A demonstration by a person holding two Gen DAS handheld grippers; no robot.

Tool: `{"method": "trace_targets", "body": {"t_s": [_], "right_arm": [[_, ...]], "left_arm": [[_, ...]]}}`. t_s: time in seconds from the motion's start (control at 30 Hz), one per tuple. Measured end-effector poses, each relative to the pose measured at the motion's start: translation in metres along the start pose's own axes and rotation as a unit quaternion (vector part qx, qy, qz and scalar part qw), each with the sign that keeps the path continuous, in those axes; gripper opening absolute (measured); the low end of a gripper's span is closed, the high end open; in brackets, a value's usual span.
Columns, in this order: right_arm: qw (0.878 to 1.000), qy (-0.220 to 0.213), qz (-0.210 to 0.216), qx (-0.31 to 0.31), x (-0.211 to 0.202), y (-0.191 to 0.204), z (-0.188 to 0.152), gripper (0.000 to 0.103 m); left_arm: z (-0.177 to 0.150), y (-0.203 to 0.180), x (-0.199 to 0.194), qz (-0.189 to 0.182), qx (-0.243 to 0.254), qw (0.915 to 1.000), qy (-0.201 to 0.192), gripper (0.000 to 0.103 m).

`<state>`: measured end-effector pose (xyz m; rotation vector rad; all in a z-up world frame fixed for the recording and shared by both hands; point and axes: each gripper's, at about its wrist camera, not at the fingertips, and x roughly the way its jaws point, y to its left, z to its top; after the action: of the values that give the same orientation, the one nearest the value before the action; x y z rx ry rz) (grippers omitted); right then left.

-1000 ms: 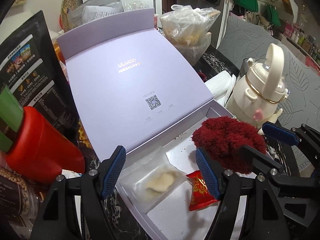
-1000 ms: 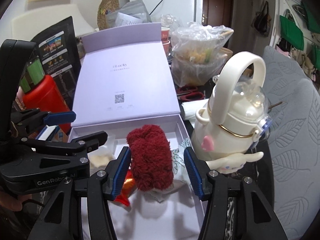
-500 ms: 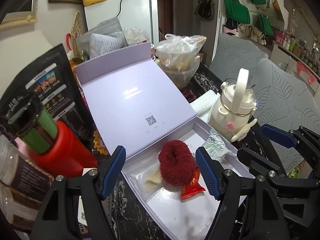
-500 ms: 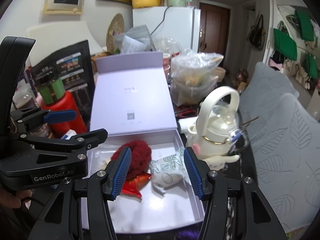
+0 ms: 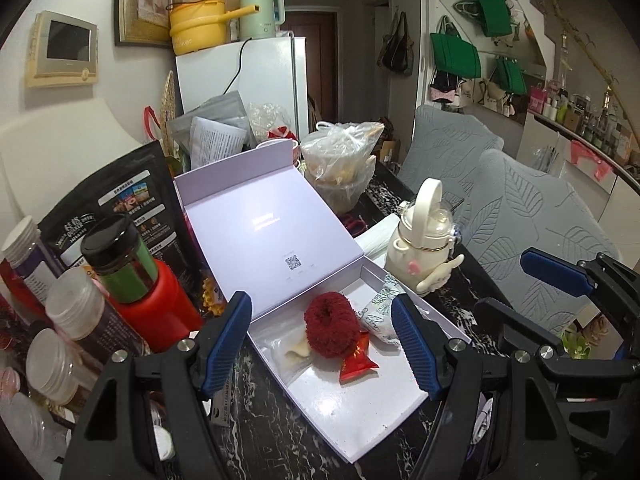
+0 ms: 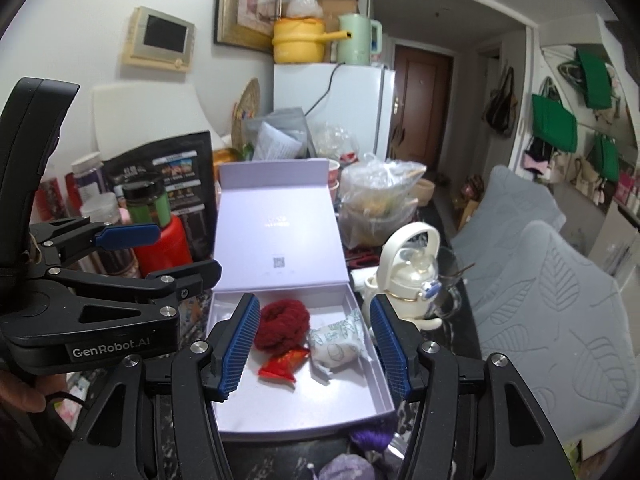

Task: Organize soft objects
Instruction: 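Move both tools back toward the remaining items on the table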

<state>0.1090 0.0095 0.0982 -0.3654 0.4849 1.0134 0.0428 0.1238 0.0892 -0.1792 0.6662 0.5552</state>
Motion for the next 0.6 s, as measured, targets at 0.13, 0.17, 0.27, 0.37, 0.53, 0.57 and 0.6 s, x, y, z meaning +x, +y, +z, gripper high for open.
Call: {"method": "trace_targets", "body": {"t_s": [0.13, 0.17, 0.27, 0.37, 0.53, 0.57, 0.6], "right_arm": [[1.0, -0.016, -0.006, -0.001, -0.024, 0.005, -0.006, 0.058], [1.0, -0.019, -0.008, 0.0, -0.03, 0.007, -0.008, 0.058], [1.0, -0.027, -0.011, 0.001, -0.045, 0.011, -0.014, 0.058], [0.999, -0.035, -0.015, 0.003, -0.061, 0.015, -0.021, 0.059], [0.999, -0.042, -0.023, 0.006, -0.083, 0.023, -0.038, 0.059], [0.999, -0.042, -0.023, 0.008, -0.086, 0.024, -0.042, 0.059], [0.999, -0.042, -0.023, 0.01, -0.089, 0.026, -0.046, 0.059]], "left_arm": [[-0.006, -0.001, -0.024, -0.003, 0.0, 0.9999, -0.014, 0.072], [-0.008, -0.002, -0.029, -0.004, 0.0, 0.9998, -0.018, 0.072], [-0.015, -0.003, -0.044, -0.009, 0.002, 0.9996, -0.026, 0.072], [-0.024, -0.005, -0.058, -0.016, 0.006, 0.9993, -0.032, 0.072], [-0.044, -0.008, -0.076, -0.026, 0.011, 0.9987, -0.041, 0.072], [-0.048, -0.009, -0.079, -0.029, 0.012, 0.9986, -0.044, 0.072], [-0.052, -0.01, -0.082, -0.033, 0.012, 0.9983, -0.046, 0.072]]}}
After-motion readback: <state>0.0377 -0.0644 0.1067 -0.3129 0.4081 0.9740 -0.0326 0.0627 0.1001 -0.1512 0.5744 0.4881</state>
